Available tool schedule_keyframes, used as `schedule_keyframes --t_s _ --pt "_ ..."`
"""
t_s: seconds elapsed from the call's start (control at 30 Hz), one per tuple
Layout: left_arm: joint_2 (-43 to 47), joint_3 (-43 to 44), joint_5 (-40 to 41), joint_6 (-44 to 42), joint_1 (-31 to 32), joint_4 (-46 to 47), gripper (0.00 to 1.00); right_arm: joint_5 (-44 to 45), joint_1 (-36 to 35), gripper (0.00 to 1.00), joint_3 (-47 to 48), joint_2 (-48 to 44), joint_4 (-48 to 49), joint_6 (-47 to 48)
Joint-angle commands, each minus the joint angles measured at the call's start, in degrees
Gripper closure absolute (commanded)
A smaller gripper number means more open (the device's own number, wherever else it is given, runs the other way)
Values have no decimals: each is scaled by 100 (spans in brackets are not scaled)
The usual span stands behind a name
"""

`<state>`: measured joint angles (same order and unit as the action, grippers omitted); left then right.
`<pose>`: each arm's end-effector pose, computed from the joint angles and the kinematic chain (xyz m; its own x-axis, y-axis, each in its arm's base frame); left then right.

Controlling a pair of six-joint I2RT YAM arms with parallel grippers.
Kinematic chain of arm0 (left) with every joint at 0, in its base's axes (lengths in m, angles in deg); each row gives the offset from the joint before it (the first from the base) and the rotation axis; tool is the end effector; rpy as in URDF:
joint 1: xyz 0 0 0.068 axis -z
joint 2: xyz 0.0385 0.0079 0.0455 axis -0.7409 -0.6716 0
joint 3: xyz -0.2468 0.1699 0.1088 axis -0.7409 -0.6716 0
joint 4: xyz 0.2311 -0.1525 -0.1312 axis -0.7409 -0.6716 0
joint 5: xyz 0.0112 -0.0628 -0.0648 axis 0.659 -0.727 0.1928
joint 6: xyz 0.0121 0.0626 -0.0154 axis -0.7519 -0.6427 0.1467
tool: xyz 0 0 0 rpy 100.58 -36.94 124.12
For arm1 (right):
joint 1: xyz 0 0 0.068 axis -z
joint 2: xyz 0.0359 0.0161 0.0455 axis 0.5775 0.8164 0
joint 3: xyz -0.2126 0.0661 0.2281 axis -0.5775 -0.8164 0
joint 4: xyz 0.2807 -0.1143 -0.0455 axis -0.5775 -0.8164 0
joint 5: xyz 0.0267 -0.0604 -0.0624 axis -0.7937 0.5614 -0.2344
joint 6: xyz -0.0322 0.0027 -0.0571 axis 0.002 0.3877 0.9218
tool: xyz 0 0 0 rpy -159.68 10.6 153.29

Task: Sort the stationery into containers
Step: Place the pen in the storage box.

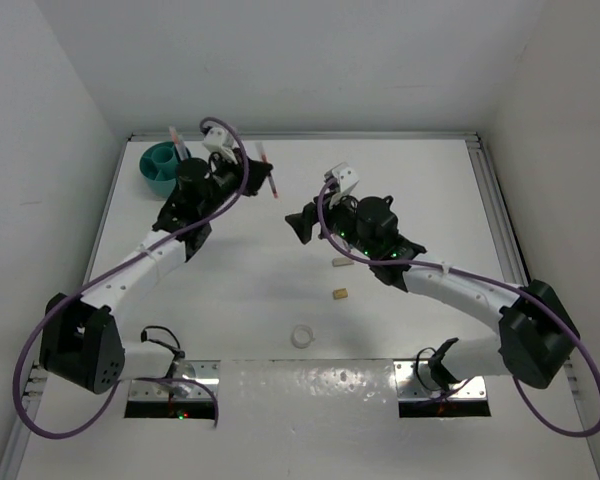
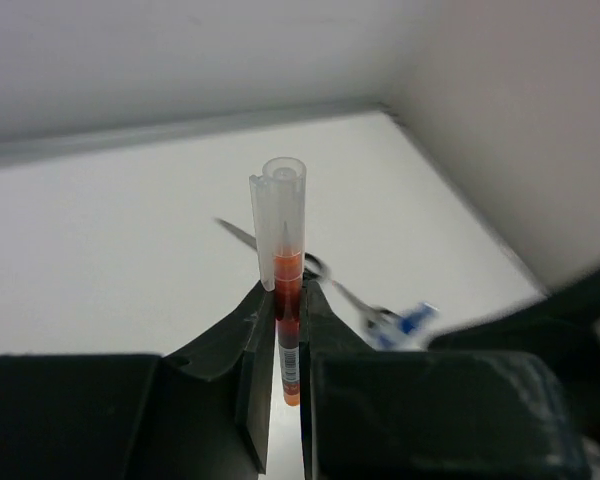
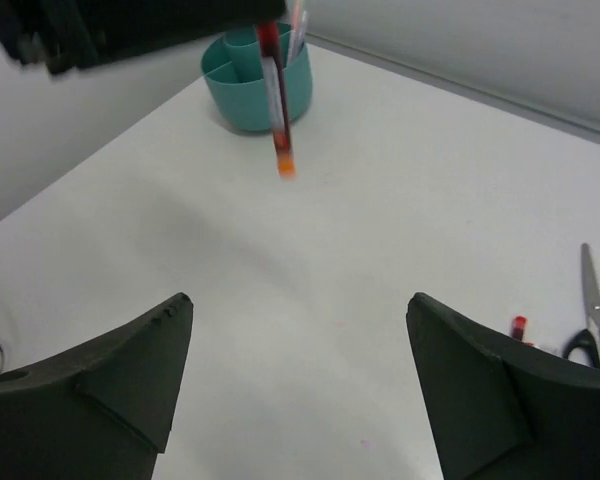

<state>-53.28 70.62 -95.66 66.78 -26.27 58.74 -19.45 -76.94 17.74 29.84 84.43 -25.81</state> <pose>0.3226 -0.1410 0.3610 -0.2252 -0.2353 -0.9455 0.5415 0.7765 -0.3222 0.2640 0.2361 0.3014 -0.2483 0.1688 -0.9539 -0.6318 0.7182 0.2916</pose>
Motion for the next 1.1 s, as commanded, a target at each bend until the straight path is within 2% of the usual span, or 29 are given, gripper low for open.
schedule_keyframes --t_s 0.0,0.07,0.13,0.17,0.23,0.27,0.5,0.67,0.8,1.07 --pt "-106 529 1387 -1433 -631 181 100 181 185 14 120 11 189 23" --pt "-386 662 1794 -2135 -1157 470 100 120 282 13 128 81 225 67" --pt "-815 959 1665 -2488 -1693 760 100 -55 501 13 198 230 242 76" --pt "-992 961 1663 -2507 -1697 788 100 -57 502 12 250 300 242 93" --pt "-1579 1373 1462 -2403 -2135 797 100 -293 703 12 417 459 260 67" --pt "-1765 1679 1113 -2367 -2363 814 100 -390 843 12 496 659 269 49" --pt "-3364 2858 934 -2657 -2646 762 100 -1102 1380 14 1260 1512 304 -258" --pt "-3964 3342 978 -2841 -2725 876 100 -1287 1548 15 1490 1918 409 -478" --pt "-4341 3466 1039 -2789 -2813 858 100 -1305 1600 15 1587 2102 401 -601" --pt "-4264 3009 1004 -2736 -2945 806 100 -1331 1618 16 1640 2120 260 -584"
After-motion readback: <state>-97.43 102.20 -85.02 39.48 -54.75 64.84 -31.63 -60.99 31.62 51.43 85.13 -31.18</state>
